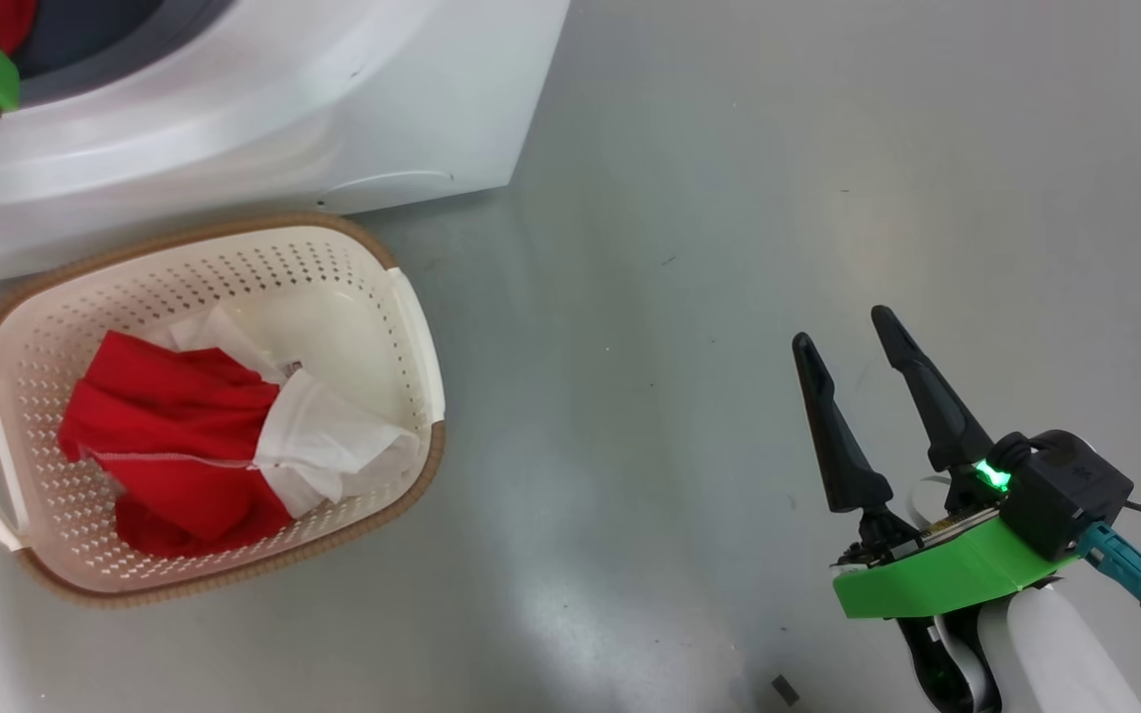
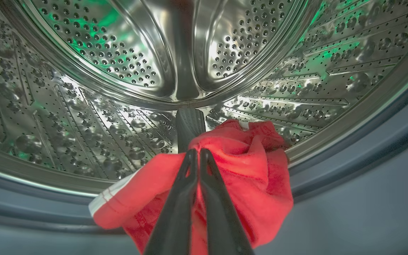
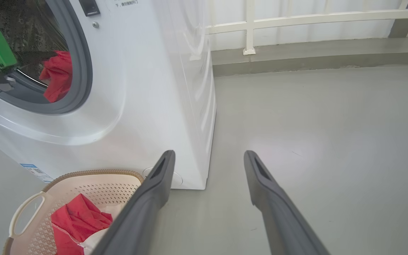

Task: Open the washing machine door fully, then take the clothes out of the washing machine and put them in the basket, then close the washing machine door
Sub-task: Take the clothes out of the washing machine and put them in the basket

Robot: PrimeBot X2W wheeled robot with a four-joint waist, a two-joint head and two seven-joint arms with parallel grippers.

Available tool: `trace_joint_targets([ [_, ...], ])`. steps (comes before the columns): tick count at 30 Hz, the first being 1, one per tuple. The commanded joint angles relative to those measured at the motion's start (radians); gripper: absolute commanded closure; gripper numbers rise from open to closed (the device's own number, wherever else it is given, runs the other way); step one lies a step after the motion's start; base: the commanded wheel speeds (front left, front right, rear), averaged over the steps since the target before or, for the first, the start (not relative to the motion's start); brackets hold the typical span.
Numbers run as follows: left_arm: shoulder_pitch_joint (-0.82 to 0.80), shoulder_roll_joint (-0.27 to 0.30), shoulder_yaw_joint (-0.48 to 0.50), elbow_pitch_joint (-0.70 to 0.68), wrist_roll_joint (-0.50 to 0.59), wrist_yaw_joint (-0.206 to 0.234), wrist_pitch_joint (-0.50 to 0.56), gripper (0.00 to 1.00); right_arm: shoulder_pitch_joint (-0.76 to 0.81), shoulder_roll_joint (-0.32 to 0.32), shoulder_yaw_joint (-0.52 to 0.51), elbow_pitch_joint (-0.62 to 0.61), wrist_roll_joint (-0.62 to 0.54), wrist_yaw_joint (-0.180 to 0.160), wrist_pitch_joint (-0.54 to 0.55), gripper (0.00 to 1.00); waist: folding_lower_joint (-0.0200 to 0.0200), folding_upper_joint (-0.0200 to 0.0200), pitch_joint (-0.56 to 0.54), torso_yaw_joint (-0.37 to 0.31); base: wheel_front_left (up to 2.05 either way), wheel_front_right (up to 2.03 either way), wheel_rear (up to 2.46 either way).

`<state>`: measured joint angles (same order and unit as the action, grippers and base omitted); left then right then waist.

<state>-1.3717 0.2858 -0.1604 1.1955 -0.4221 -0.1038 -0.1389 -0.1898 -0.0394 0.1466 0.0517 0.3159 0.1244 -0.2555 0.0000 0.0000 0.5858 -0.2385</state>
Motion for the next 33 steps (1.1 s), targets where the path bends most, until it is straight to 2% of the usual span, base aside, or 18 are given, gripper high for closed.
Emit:
trace_joint_targets([
  [1, 0.004, 0.044, 0.004, -0.034, 0.008, -0.005, -0.017, 1.00, 0.006, -0.011, 0.020, -0.025, -0.004, 0.006, -0.006, 0.00, 0.0000, 0.0000, -0.001, 0.009, 0.00, 0.00, 0.00],
  [9, 0.052, 0.046, -0.010, -0.110, 0.008, -0.008, -0.079, 1.00, 0.005, -0.011, 0.010, -0.029, -0.009, 0.006, -0.006, 0.00, 0.0000, 0.0000, 0.002, 0.038, 0.00, 0.00, 0.00],
  [15, 0.118, 0.052, -0.013, -0.201, 0.012, 0.006, -0.104, 1.00, 0.006, -0.011, 0.000, -0.031, -0.015, 0.006, -0.006, 0.00, 0.0000, 0.0000, -0.006, 0.055, 0.00, 0.00, 0.00],
  [26, 0.322, 0.072, -0.007, -0.496, 0.020, 0.070, -0.117, 1.00, 0.014, -0.011, -0.007, -0.032, -0.019, 0.006, -0.006, 0.00, 0.0000, 0.0000, -0.045, 0.086, 0.00, 0.00, 0.00],
  [33, 0.491, 0.087, 0.004, -0.740, 0.007, 0.127, -0.073, 1.00, 0.017, -0.011, -0.022, -0.035, -0.018, 0.006, -0.006, 0.00, 0.0000, 0.0000, -0.067, 0.108, 0.00, 0.00, 0.00],
])
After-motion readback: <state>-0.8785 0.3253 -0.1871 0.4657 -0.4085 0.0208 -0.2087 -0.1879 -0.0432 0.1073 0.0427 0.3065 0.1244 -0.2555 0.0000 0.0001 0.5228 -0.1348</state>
